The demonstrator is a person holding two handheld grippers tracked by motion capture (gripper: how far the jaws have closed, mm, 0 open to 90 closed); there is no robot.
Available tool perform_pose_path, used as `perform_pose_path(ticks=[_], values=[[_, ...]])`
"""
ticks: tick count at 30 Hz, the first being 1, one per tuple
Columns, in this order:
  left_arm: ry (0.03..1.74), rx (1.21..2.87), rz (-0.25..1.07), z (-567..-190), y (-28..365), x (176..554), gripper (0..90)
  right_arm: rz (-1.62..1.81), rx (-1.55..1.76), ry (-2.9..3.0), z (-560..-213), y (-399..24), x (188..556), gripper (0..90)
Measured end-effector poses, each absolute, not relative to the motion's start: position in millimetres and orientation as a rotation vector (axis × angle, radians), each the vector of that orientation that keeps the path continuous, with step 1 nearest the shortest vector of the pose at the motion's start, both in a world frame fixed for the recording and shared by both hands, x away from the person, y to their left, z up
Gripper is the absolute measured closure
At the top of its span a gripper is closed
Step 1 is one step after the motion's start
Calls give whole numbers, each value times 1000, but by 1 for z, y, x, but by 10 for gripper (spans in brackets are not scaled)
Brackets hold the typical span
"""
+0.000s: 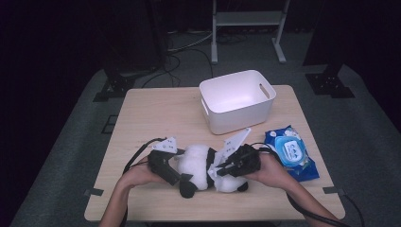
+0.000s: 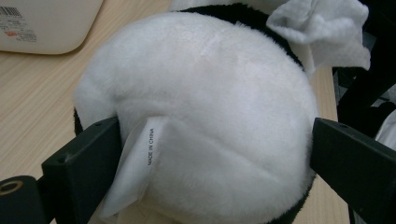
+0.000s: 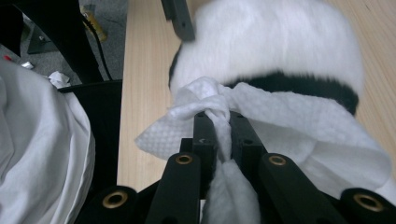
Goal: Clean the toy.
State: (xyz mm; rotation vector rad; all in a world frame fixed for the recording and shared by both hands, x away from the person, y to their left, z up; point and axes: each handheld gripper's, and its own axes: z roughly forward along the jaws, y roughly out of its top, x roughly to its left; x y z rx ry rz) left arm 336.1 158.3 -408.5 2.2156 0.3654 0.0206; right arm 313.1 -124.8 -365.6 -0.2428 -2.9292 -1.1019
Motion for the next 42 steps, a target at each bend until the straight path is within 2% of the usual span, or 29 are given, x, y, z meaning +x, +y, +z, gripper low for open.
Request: perform_pose_path(ticks=[11,17,23,34,42], values=[[365,2220,22,-408,158,336,35,-1114,-384,-2934,-370,-175,304,821],[366,2220,19,-408,158,336,35,-1142,-408,-2919,-372,-181,307,821],[365,2216,15,-409,158,336,35,-1155,-347,-2922,-366,-156,312,820],[358,2213,6,-409,160,337,35,-1151,-217,-2900,-361,-81,334,821],[358,2209,1,-410,161,337,36,-1210,-234,-2880,-355,-61,351,820]])
